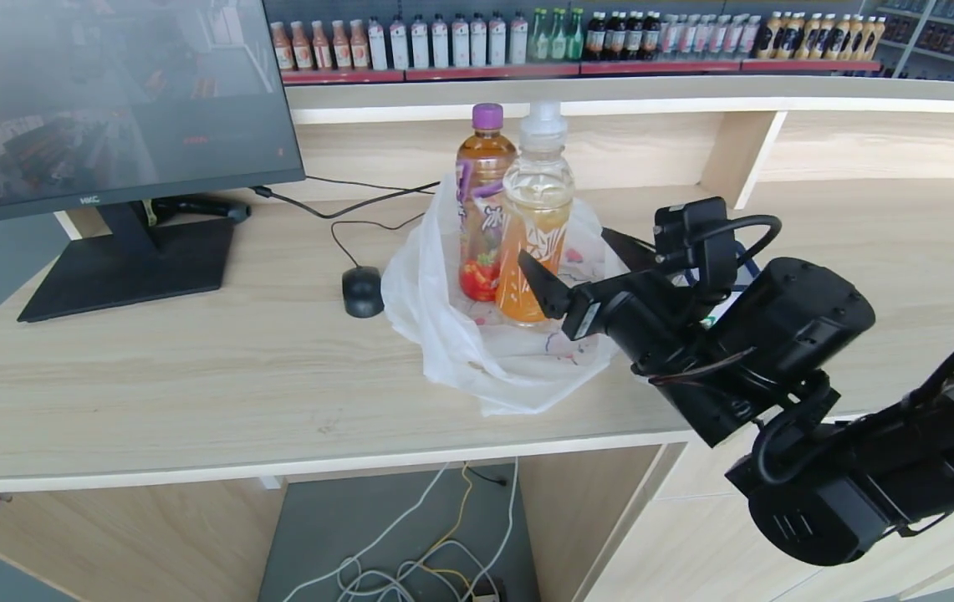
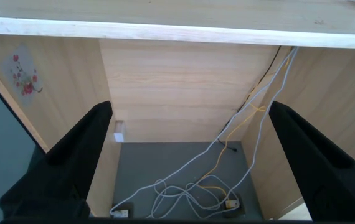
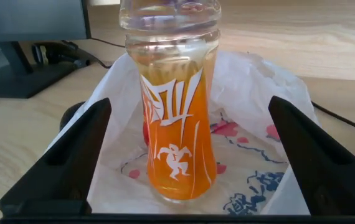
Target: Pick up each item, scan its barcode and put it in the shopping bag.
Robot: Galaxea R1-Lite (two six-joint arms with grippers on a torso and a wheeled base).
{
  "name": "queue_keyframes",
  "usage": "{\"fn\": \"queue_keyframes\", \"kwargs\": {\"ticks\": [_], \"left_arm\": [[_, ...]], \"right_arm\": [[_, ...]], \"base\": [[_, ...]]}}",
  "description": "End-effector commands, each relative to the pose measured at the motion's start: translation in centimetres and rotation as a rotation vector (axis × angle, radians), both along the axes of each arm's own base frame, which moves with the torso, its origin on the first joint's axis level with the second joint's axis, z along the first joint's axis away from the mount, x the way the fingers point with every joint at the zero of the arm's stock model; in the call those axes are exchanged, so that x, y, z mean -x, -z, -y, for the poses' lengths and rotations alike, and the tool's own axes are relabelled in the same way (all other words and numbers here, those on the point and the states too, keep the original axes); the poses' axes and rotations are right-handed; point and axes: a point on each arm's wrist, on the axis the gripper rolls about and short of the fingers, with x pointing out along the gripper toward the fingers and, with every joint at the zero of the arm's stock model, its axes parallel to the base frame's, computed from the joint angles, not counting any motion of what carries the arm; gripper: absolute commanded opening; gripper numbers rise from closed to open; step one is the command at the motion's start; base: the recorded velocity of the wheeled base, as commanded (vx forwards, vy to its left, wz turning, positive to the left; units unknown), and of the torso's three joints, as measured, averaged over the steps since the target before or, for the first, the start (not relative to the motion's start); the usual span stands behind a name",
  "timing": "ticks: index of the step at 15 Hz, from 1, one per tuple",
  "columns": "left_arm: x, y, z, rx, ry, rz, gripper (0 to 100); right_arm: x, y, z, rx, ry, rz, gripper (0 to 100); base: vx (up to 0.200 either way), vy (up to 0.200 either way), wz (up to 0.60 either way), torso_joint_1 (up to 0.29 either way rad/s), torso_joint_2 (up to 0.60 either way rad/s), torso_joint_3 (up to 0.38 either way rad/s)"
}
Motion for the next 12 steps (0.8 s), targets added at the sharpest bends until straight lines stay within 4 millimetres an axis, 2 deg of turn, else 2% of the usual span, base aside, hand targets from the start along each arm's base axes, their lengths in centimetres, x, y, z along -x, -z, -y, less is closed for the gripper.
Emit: {"fn": "queue_keyframes", "kwargs": {"ticks": [1,3,5,7,9,12], "left_arm": [[0.0,0.0,0.0,-0.001,0.0,0.001,100],[0.0,0.0,0.0,-0.018,0.002,-0.001,100],[0.0,0.0,0.0,-0.017,0.003,-0.001,100],[0.0,0.0,0.0,-0.015,0.002,-0.001,100],[0.0,0.0,0.0,-0.015,0.0,-0.001,100],[0.0,0.0,0.0,-0.015,0.002,-0.001,100]], "right_arm": [[3.3,-2.3,2.4,-0.023,0.001,0.033,100],[5.5,-4.3,4.4,-0.045,0.007,0.065,100],[7.7,-4.6,5.9,-0.026,0.0,0.045,100],[8.2,-3.9,6.3,-0.017,-0.009,0.034,100],[7.8,-4.4,6.9,-0.026,0.016,0.066,100],[7.8,-4.7,6.9,-0.019,0.021,0.092,100]], "base": [[0.0,0.0,0.0,0.0,0.0,0.0],[0.0,0.0,0.0,0.0,0.0,0.0],[0.0,0.0,0.0,0.0,0.0,0.0],[0.0,0.0,0.0,0.0,0.0,0.0],[0.0,0.0,0.0,0.0,0.0,0.0],[0.0,0.0,0.0,0.0,0.0,0.0]]}}
